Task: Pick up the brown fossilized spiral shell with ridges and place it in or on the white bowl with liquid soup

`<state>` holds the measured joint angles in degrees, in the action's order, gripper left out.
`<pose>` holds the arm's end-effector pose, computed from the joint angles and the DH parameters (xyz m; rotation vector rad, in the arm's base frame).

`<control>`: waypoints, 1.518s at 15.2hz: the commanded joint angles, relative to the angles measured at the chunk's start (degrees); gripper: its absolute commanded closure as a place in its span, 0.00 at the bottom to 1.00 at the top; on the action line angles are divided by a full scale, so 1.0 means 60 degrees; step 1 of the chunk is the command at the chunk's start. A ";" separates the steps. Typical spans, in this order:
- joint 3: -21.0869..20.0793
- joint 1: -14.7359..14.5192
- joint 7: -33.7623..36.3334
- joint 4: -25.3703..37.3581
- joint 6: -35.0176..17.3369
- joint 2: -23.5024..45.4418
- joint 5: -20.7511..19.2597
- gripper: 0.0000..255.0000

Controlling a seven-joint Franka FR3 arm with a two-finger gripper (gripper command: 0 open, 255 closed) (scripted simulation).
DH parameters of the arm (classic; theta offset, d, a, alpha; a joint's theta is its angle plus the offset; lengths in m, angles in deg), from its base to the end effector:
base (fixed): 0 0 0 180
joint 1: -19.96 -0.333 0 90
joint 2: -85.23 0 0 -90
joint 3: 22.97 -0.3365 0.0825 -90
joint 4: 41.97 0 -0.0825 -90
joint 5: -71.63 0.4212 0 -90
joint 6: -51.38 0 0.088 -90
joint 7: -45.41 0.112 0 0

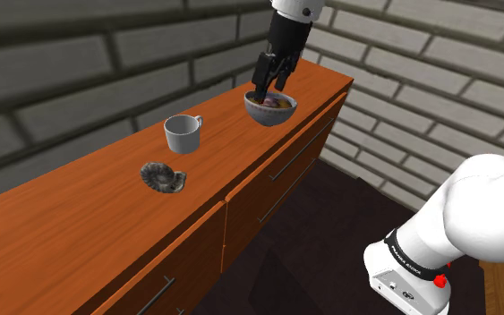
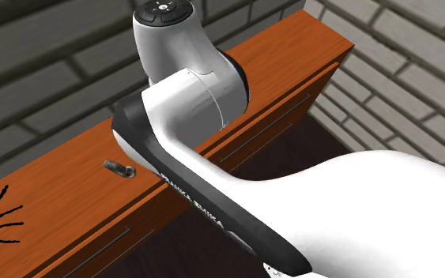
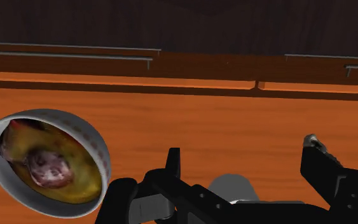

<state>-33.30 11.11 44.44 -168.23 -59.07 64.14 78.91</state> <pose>0.4510 0.1749 0.5395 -3.0349 -0.4640 -0.1201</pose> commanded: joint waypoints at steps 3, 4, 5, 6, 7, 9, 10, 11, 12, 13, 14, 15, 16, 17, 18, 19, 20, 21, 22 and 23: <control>-0.0418 -0.0289 -0.0197 0.0390 -0.0792 0.1098 -0.0108 0.00; -0.0521 -0.0357 -0.0235 0.0520 -0.0957 0.1379 -0.0158 0.00; -0.0623 -0.0424 -0.0268 0.0658 -0.1116 0.1661 -0.0215 0.00; -0.0723 -0.0493 -0.0298 0.0802 -0.1268 0.1945 -0.0282 0.00; -0.0822 -0.0563 -0.0323 0.0953 -0.1413 0.2231 -0.0358 0.00; -0.1014 -0.0705 -0.0361 0.1274 -0.1683 0.2806 -0.0535 0.00; -0.1107 -0.0780 -0.0373 0.1443 -0.1807 0.3096 -0.0637 0.00; -0.1197 -0.0857 -0.0382 0.1619 -0.1924 0.3386 -0.0747 0.00; -0.1281 -0.0939 -0.0388 0.1801 -0.2033 0.3678 -0.0866 0.00; -0.1362 -0.1025 -0.0391 0.1990 -0.2135 0.3970 -0.0992 0.00; -0.1438 -0.1116 -0.0391 0.2184 -0.2229 0.4264 -0.1125 0.00; -0.1507 -0.1213 -0.0390 0.2384 -0.2316 0.4558 -0.1264 0.00; -0.1574 -0.1312 -0.0387 0.2591 -0.2394 0.4852 -0.1408 0.00; -0.1634 -0.1419 -0.0384 0.2803 -0.2465 0.5147 -0.1557 0.00; -0.1688 -0.1531 -0.0382 0.3021 -0.2529 0.5442 -0.1709 0.00; -0.1735 -0.1650 -0.0380 0.3246 -0.2584 0.5737 -0.1863 0.00; -0.1778 -0.1774 -0.0381 0.3476 -0.2632 0.6031 -0.2018 0.00; -0.1815 -0.1904 -0.0383 0.3712 -0.2673 0.6326 -0.2174 0.00; -0.1845 -0.2033 -0.0389 0.3944 -0.2705 0.6607 -0.2322 0.00; -0.1829 -0.2050 -0.0369 0.3909 -0.2806 0.6677 -0.2354 0.00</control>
<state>-44.19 -0.81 42.21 -144.79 -75.18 103.45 65.25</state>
